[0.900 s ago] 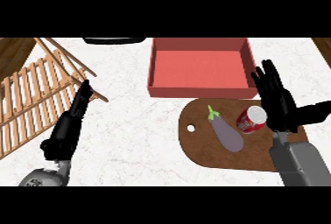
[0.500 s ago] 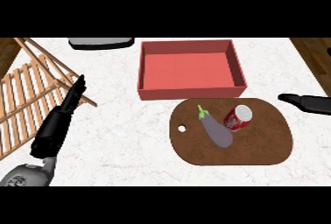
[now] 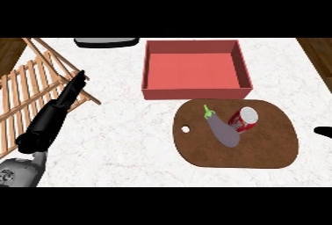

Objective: Pick the can from the cutting board and place it in the cardboard box

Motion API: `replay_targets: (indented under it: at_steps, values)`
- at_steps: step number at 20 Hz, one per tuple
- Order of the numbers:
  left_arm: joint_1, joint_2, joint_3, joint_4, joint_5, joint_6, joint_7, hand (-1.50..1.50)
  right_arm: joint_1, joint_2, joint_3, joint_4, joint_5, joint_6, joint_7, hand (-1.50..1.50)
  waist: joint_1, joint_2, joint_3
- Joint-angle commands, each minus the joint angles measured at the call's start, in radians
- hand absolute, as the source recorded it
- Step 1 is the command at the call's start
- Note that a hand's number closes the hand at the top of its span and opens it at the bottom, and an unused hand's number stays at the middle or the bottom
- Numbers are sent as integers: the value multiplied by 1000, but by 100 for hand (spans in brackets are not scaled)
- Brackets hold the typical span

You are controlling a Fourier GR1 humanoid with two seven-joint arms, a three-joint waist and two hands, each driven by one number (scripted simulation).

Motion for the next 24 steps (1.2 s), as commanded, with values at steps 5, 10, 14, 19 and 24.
replay_targets:
  at_steps: [5, 10, 14, 19, 24]
  values:
    - [-49, -19, 8, 63, -8, -37, -27, 0, 36, -206, 75, -219, 113, 200, 297, -150, 29, 10, -2]
    - [-52, -28, -14, 23, -17, -48, -7, 0, -76, -300, 179, -319, 46, 400, 555, -150, 70, 13, -3]
    - [-78, -46, -25, 59, -30, -67, -18, 0, -188, -259, 339, -360, 84, 472, 744, -150, 88, 19, -2]
    - [-90, -43, -8, 64, -27, -99, -35, 0, -351, -135, 492, -318, 91, 564, 971, -150, 91, 17, -1]
    - [-93, -74, -9, 51, -45, -73, 4, 0, -498, -20, 548, -266, 1, 630, 1147, -150, 78, 12, -1]
